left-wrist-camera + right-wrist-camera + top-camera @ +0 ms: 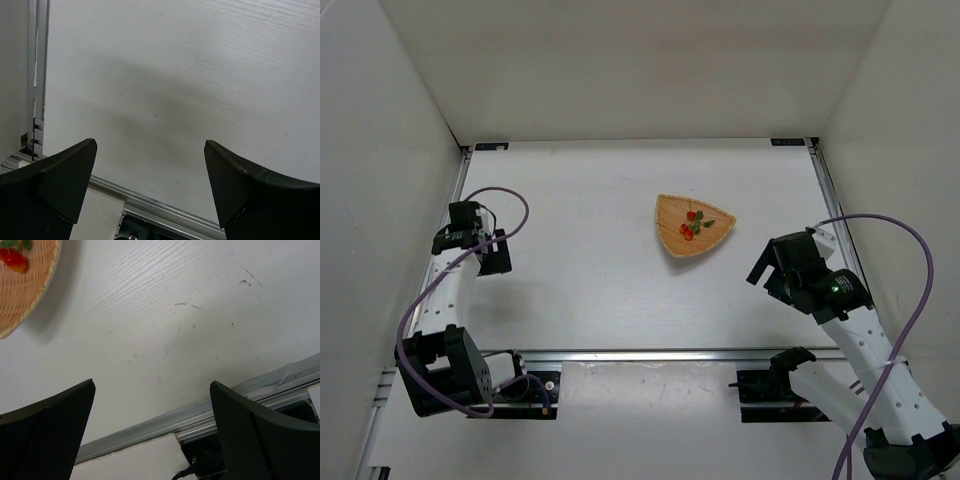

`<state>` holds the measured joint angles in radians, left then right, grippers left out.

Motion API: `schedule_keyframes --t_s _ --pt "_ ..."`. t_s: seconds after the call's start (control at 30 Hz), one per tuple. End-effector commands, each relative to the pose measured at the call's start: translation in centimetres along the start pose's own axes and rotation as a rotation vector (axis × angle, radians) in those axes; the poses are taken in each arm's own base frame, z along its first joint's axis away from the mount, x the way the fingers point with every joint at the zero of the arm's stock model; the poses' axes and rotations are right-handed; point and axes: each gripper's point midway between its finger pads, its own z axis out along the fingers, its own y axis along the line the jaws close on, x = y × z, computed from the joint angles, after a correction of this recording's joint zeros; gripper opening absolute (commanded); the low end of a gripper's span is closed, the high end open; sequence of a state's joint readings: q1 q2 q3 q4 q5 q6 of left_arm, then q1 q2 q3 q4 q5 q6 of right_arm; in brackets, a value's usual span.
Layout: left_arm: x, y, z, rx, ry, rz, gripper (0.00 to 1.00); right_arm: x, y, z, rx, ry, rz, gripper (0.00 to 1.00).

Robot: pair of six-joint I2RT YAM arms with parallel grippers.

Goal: Place and organize the fake fruits in the fruit bowl

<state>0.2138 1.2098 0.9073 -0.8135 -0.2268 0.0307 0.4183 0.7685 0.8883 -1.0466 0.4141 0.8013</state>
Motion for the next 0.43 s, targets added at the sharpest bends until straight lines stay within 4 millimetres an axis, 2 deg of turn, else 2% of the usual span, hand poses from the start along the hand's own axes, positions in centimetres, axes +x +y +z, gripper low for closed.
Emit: schedule_keyframes --t_s 0.0,0.27,0.4 --pt "-1.0 -0.8 -0.9 0.054 -0.048 -0.038 1.0 -1.1 0.5 -1.1 -0.041 -0.038 0.008 1.0" --pt "-0.8 -0.8 -1.1 0.054 -0.048 -0.038 1.0 -0.3 -0.5 -1.2 -0.049 -0.057 0.043 1.0" --pt "-0.8 -0.8 -1.1 0.054 -0.048 -0.038 1.0 0.0 1.0 -1.9 -0.17 -0.06 0.022 1.0"
